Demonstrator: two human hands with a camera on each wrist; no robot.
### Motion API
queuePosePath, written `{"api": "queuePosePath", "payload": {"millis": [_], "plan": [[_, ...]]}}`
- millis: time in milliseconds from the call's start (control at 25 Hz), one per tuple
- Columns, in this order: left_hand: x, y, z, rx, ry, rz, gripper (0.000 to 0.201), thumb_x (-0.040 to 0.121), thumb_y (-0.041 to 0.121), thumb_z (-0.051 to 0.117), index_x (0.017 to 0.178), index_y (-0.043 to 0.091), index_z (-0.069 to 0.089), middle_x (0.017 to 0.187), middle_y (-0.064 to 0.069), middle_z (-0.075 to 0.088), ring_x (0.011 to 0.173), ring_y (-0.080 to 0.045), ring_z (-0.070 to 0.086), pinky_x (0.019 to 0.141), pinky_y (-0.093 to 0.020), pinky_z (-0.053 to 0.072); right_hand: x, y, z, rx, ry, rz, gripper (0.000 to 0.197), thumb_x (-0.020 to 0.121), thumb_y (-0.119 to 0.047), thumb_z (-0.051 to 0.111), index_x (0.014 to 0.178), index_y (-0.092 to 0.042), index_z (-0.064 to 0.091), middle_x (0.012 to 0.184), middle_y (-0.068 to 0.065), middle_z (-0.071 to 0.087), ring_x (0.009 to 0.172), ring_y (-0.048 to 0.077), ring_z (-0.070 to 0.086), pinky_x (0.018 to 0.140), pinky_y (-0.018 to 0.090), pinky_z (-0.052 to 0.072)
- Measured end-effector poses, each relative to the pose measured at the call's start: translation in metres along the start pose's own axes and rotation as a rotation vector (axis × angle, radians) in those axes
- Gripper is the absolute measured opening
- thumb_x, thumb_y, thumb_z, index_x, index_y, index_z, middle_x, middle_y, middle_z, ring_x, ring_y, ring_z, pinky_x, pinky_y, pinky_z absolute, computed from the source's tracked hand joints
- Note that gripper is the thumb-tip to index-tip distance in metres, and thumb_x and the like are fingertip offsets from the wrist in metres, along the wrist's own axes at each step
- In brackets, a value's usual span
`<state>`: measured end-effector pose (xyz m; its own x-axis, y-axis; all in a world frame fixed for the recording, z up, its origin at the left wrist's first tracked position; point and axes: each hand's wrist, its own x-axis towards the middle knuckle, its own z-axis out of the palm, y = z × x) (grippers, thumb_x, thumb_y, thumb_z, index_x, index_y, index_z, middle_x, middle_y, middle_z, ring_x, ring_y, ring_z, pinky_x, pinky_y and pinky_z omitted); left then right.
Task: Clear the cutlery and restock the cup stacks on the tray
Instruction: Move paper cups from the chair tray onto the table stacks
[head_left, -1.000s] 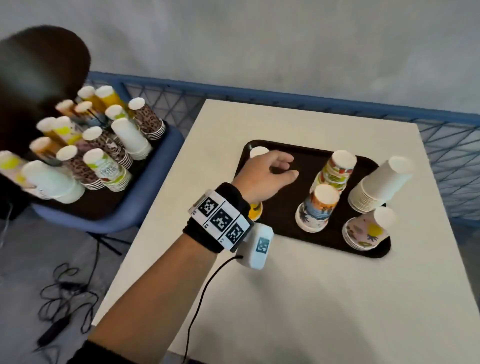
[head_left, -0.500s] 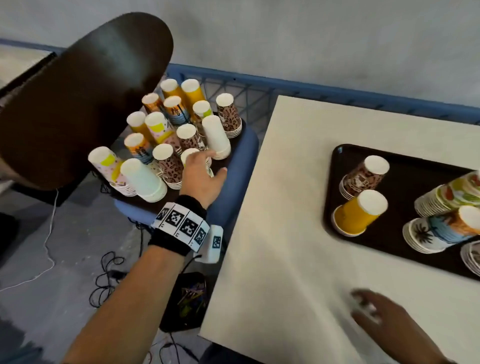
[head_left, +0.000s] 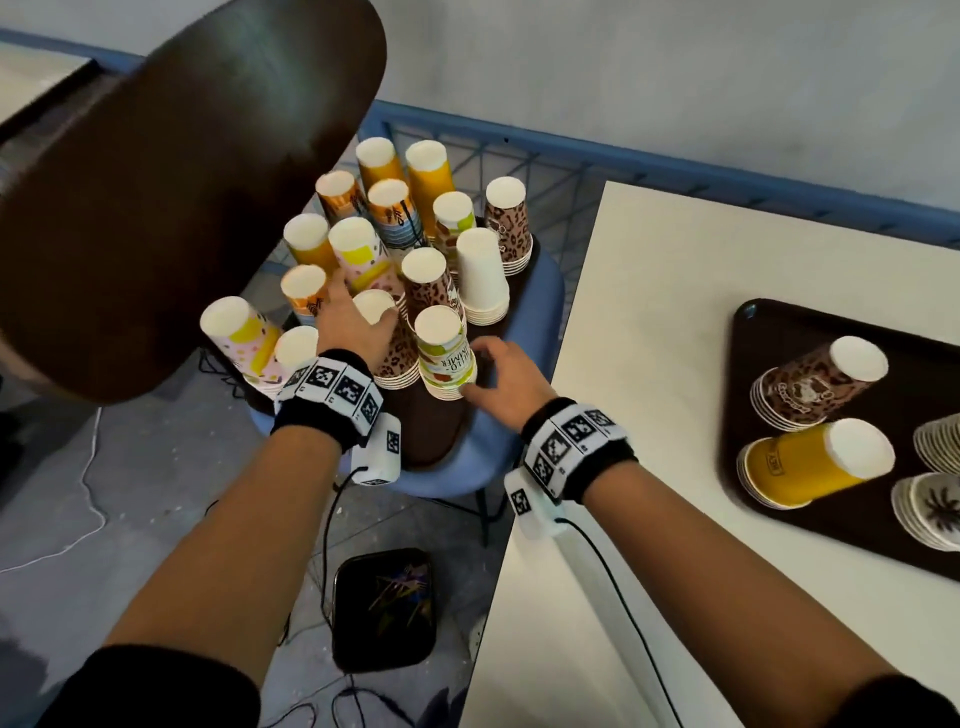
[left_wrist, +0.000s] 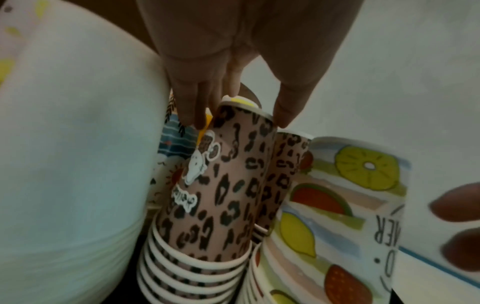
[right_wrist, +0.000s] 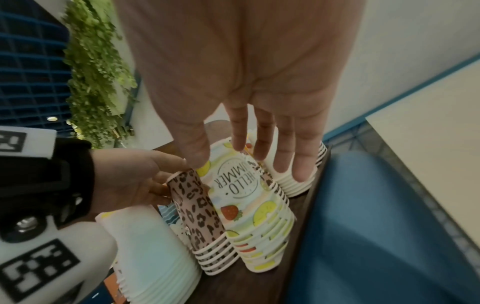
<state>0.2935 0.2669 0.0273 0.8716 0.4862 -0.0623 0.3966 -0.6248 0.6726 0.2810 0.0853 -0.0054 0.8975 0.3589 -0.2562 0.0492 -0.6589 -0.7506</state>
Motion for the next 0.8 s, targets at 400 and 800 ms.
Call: {"api": "queuePosePath", "payload": {"millis": [400, 800], "plan": [[-0.031, -0.017, 0.015, -0.056, -0.029, -0.075, 0.067, 0.071, 0.025, 0.075, 0.127, 0.008, 0.042, 0.122, -0.016, 0.057, 0.116, -0.032, 0.052, 0.092, -0.034, 0.042, 0.054, -0.001, 0.027, 0.21, -0.029, 0.162, 0.081, 0.066, -0.014, 0.08, 0.135, -0.013, 0.037, 0.131, 0.01, 0.055, 0.122, 0.024, 0.051, 0.098, 0.026, 0.039], [-0.069, -0.066, 0.048, -0.35, -0.159, -0.19, 0.095, 0.046, 0.035, 0.087, 0.126, 0.008, 0.046, 0.123, -0.009, 0.06, 0.118, -0.025, 0.055, 0.098, -0.033, 0.044, 0.061, 0.012, 0.043, 0.181, 0.11, 0.059, 0.092, 0.046, -0.023, 0.085, 0.128, -0.018, 0.045, 0.127, 0.014, 0.049, 0.119, 0.031, 0.049, 0.104, 0.046, 0.041]]}}
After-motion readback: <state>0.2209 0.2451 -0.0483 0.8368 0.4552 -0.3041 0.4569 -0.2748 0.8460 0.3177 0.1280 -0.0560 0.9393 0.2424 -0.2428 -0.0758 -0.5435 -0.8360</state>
